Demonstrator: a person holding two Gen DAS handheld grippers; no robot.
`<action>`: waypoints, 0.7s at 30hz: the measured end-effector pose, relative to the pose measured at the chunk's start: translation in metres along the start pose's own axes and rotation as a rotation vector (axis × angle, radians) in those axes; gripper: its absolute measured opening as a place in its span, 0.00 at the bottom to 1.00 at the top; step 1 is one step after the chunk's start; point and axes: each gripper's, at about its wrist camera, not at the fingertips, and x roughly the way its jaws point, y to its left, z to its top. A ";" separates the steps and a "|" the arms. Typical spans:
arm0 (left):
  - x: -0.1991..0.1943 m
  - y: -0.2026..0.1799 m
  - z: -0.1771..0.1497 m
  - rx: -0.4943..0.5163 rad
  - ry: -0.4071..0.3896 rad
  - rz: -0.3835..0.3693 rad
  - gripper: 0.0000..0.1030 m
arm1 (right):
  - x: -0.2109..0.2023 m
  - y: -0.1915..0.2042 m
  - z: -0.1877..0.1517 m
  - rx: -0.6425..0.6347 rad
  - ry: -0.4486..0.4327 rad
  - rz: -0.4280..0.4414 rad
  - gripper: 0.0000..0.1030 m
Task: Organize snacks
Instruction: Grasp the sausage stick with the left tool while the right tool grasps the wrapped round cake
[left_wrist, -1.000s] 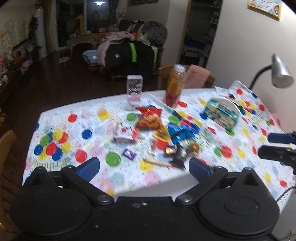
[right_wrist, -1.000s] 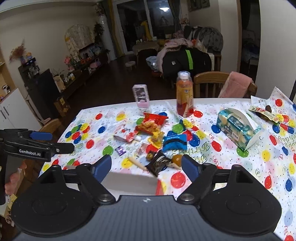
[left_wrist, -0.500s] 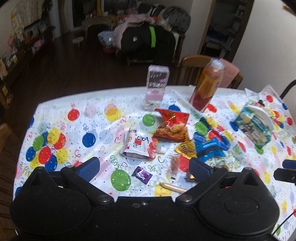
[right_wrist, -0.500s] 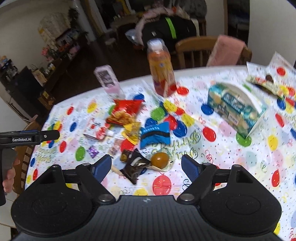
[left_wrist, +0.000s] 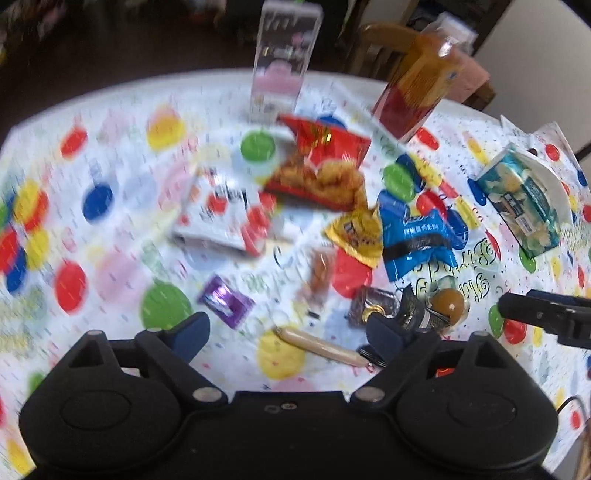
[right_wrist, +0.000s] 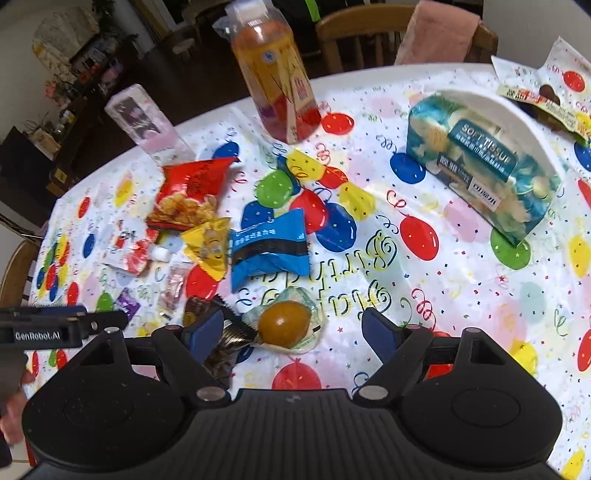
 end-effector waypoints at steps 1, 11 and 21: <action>0.005 0.000 0.000 -0.023 0.017 -0.003 0.84 | 0.005 -0.001 0.002 0.008 0.006 -0.002 0.78; 0.038 0.005 0.001 -0.271 0.121 -0.043 0.59 | 0.045 -0.007 0.001 0.096 0.061 -0.017 0.60; 0.050 0.001 -0.005 -0.369 0.132 -0.047 0.46 | 0.056 -0.005 0.000 0.140 0.074 -0.006 0.46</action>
